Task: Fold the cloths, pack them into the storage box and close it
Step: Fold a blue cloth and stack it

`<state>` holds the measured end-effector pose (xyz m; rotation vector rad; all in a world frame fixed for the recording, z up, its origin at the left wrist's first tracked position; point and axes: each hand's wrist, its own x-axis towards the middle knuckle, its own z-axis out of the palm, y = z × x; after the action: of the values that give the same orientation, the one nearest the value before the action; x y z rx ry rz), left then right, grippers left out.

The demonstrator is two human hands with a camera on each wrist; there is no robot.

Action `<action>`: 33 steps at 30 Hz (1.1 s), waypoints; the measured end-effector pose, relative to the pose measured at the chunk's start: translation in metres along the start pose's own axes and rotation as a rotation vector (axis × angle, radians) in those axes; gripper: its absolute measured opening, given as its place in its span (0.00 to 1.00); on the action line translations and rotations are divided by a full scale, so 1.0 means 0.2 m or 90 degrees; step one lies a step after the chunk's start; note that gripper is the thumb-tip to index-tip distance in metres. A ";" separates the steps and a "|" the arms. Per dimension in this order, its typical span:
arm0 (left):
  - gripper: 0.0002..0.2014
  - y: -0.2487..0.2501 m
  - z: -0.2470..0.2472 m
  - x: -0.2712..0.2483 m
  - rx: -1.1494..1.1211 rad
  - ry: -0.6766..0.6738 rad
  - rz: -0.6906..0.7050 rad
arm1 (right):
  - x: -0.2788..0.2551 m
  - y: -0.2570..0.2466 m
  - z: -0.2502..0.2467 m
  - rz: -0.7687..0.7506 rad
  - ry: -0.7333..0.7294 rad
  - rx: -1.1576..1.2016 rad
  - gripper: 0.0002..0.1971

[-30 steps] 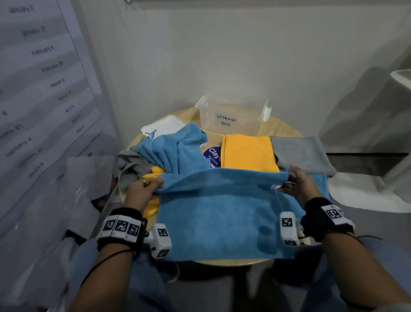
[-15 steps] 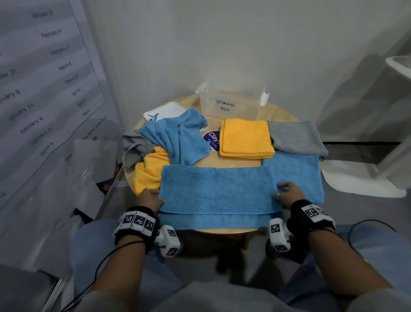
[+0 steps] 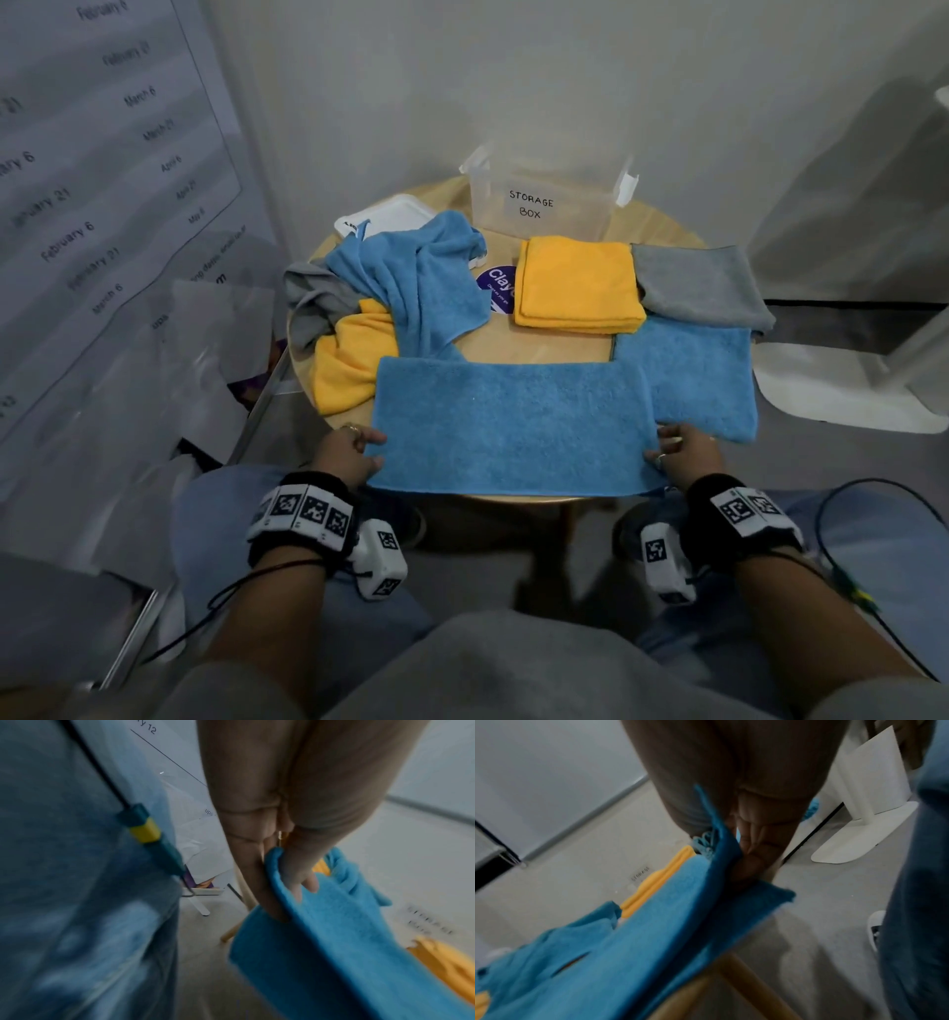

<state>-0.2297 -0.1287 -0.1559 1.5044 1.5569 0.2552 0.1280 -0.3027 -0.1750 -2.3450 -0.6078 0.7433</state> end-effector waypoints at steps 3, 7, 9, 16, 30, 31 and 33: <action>0.19 0.03 -0.01 -0.02 0.100 -0.005 -0.034 | -0.06 -0.07 -0.03 -0.043 0.074 -0.123 0.27; 0.24 0.26 0.07 -0.03 0.347 0.146 0.185 | -0.13 -0.27 0.02 -0.276 0.148 -0.165 0.25; 0.27 0.39 0.25 -0.01 0.444 0.081 0.277 | -0.13 -0.38 0.16 -0.368 0.042 -0.234 0.27; 0.32 0.39 0.59 0.09 0.554 -0.186 0.190 | 0.00 -0.37 0.45 -0.258 -0.246 -0.525 0.40; 0.69 0.27 0.30 0.16 0.505 -0.130 0.030 | 0.04 -0.26 0.13 -0.022 0.133 -0.205 0.47; 0.69 0.27 0.30 0.16 0.505 -0.131 0.030 | 0.05 -0.27 0.11 0.014 0.125 -0.200 0.43; 0.69 0.27 0.29 0.16 0.505 -0.133 0.030 | 0.07 -0.29 0.08 0.068 0.051 -0.174 0.33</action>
<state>-0.1457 -0.1144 -0.1655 2.0818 1.5238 -0.5457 0.1161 -0.2473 -0.1529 -2.6619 -0.5846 0.6427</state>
